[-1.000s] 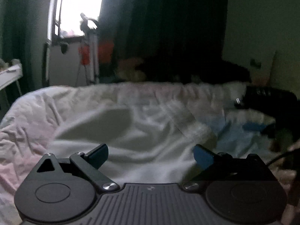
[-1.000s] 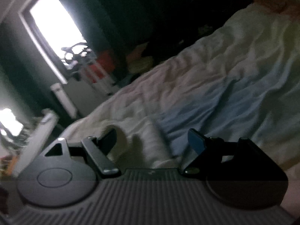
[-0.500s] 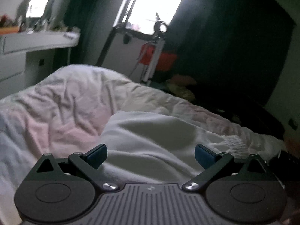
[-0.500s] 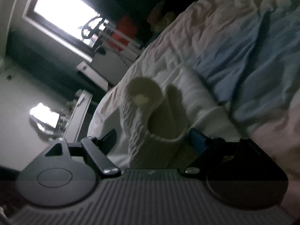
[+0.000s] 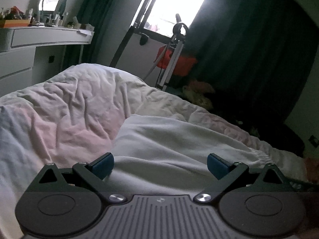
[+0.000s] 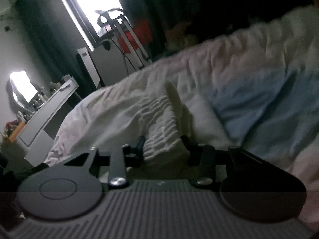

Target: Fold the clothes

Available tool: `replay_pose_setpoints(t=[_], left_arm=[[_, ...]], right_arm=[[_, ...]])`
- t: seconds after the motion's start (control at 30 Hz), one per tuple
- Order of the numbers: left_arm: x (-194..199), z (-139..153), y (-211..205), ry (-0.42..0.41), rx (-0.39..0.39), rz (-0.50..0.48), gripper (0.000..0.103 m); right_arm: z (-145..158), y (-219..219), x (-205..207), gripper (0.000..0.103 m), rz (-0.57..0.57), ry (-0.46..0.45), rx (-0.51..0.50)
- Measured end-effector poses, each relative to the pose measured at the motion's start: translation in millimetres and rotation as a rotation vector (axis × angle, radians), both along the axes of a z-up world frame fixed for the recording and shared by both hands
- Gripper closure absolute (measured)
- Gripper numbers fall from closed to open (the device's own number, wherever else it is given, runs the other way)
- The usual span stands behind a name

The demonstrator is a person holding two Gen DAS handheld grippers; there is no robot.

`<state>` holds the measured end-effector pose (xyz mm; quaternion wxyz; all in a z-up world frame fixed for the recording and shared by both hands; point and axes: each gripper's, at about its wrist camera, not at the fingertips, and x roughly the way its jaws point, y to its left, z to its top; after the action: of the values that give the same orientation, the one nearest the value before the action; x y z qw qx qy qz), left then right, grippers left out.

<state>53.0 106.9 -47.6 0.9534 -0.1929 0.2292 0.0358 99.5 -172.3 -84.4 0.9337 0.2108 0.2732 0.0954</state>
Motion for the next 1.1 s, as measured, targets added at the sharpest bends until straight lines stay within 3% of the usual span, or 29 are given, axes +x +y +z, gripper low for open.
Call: replay_pose_setpoints(t=[0.23, 0.3, 0.37, 0.43, 0.5, 0.53, 0.63, 0.7, 0.83, 0.97, 1.1], left_arm=[[-1, 0, 6, 0.002, -0.052, 0.014, 0.002], [2, -2, 6, 0.026, -0.05, 0.006, 0.002], [6, -6, 7, 0.058, -0.055, -0.001, 0.003], [9, -10, 9, 0.089, -0.073, -0.003, 0.003], [11, -15, 13, 0.114, -0.105, -0.008, 0.003], [12, -16, 16, 0.125, -0.126, -0.009, 0.003], [13, -21, 25, 0.153, -0.192, 0.0, 0.003], [16, -25, 34, 0.179, -0.244, 0.019, 0.003], [24, -42, 53, 0.267, -0.39, 0.055, 0.003], [27, -58, 65, 0.307, -0.532, 0.047, 0.003], [24, -59, 67, 0.305, -0.538, 0.057, 0.003]], right_arm=[[28, -37, -11, 0.068, -0.049, -0.151, 0.064], [20, -55, -1, 0.067, -0.073, -0.1, 0.106], [10, -73, 9, 0.06, -0.098, -0.036, 0.164], [-17, -93, 15, 0.055, -0.124, 0.093, 0.307], [-40, -110, 19, 0.039, -0.149, 0.206, 0.437], [-44, -113, 16, 0.028, -0.163, 0.22, 0.474], [-38, -118, 8, 0.024, -0.175, 0.221, 0.493], [-39, -121, 3, 0.016, -0.171, 0.224, 0.512], [-58, -120, 10, 0.016, -0.157, 0.302, 0.561], [-67, -106, 15, 0.016, -0.105, 0.308, 0.586], [-49, -94, 14, 0.015, 0.006, 0.236, 0.551]])
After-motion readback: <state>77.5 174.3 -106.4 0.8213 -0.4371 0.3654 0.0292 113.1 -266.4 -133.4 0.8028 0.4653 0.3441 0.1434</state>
